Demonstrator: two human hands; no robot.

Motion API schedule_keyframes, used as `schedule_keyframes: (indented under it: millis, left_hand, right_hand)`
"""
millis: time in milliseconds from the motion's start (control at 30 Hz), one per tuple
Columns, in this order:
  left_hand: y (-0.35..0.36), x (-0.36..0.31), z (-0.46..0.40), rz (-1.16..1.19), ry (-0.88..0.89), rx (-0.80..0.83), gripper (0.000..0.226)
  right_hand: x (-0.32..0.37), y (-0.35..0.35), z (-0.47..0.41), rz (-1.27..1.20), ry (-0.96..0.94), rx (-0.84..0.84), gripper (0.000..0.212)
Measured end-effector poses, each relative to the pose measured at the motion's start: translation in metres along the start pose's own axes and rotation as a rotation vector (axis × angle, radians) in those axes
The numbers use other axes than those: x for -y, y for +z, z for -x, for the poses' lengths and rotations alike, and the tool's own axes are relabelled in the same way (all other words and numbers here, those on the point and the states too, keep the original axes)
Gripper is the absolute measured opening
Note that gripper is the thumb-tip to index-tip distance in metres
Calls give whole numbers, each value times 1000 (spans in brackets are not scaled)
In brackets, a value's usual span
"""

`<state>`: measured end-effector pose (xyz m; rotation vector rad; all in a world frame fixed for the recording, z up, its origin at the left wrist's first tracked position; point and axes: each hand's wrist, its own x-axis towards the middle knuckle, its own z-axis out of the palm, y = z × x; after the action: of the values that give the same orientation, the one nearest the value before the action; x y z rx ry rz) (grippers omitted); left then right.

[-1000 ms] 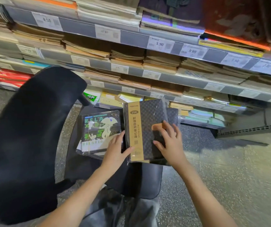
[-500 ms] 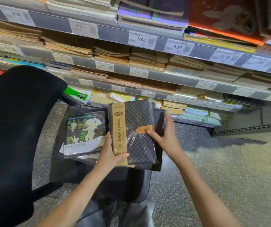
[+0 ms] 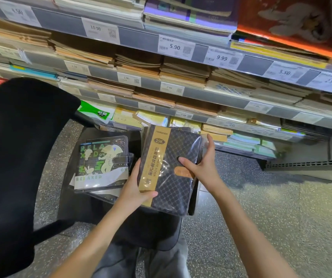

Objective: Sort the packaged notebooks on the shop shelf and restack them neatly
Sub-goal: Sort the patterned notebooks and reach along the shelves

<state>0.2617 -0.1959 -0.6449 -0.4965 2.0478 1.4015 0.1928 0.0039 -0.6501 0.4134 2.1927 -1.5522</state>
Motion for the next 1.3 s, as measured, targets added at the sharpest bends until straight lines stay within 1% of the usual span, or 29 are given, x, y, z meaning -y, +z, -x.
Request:
schedule_keyframes:
  millis: [100, 233, 333, 433, 633, 767, 867, 933, 1067, 1300]
  left_hand:
    - [-2, 0, 2, 21, -60, 36, 104]
    - [-5, 1, 1, -36, -131, 67, 95]
    - [-8, 1, -1, -39, -150, 83, 91]
    - [-4, 1, 3, 3, -139, 62, 91]
    - [7, 2, 20, 109, -76, 5, 84]
    - [3, -5, 24, 119, -54, 45, 77]
    - [-7, -15, 26, 113, -48, 67, 84]
    - [-18, -27, 29, 92, -38, 84, 90]
    - [-42, -62, 40, 56, 25, 127, 89]
    - [-83, -138, 69, 94, 99, 154, 84]
  right_hand:
    - [-1, -2, -3, -13, -10, 33, 120]
    - [4, -5, -4, -51, -10, 73, 119]
    - [7, -4, -2, -42, -24, 9, 109]
    - [10, -1, 1, -30, -34, -48, 100]
    - [14, -2, 6, -42, -12, -57, 93]
    - [17, -6, 13, -75, -26, -81, 92]
    - [24, -8, 20, -91, -44, -122, 92]
    - [35, -10, 26, -108, -50, -138, 90]
    - [73, -16, 36, -155, -90, -168, 96]
    - [165, -47, 56, -138, -271, -243, 97]
